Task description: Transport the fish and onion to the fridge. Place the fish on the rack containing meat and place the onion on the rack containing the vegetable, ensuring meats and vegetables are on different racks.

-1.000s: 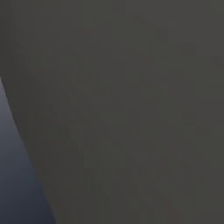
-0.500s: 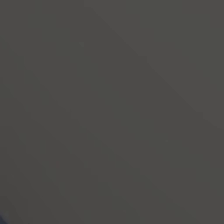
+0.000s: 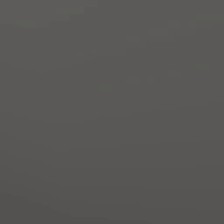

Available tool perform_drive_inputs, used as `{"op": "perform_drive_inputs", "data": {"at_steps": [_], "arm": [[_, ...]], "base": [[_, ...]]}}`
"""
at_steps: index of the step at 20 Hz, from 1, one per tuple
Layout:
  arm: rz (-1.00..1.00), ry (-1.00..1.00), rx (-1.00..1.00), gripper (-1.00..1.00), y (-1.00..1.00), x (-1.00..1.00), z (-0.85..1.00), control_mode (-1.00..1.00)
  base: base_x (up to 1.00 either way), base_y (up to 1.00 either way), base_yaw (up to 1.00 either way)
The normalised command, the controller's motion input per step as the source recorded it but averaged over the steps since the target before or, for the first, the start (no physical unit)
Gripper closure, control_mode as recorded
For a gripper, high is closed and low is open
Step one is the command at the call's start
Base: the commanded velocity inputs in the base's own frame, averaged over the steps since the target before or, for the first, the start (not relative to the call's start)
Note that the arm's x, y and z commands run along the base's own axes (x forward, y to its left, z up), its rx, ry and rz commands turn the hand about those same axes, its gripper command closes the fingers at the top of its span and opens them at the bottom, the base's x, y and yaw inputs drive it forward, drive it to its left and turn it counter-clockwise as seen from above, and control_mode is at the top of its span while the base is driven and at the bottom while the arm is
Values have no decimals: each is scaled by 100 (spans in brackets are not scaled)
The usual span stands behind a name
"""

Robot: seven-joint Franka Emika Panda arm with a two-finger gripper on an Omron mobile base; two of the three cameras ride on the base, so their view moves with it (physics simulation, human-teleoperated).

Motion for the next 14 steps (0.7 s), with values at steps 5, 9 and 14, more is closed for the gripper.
{"op": "perform_drive_inputs", "data": {"at_steps": [5, 9, 14], "arm": [[0, 0, 0, 100, 0, 0, 0, 100], [0, 0, 0, 100, 0, 0, 0, 100], [0, 0, 0, 100, 0, 0, 0, 100]], "base": [[100, 92, -59], [100, 94, -57], [100, 96, -55]]}}
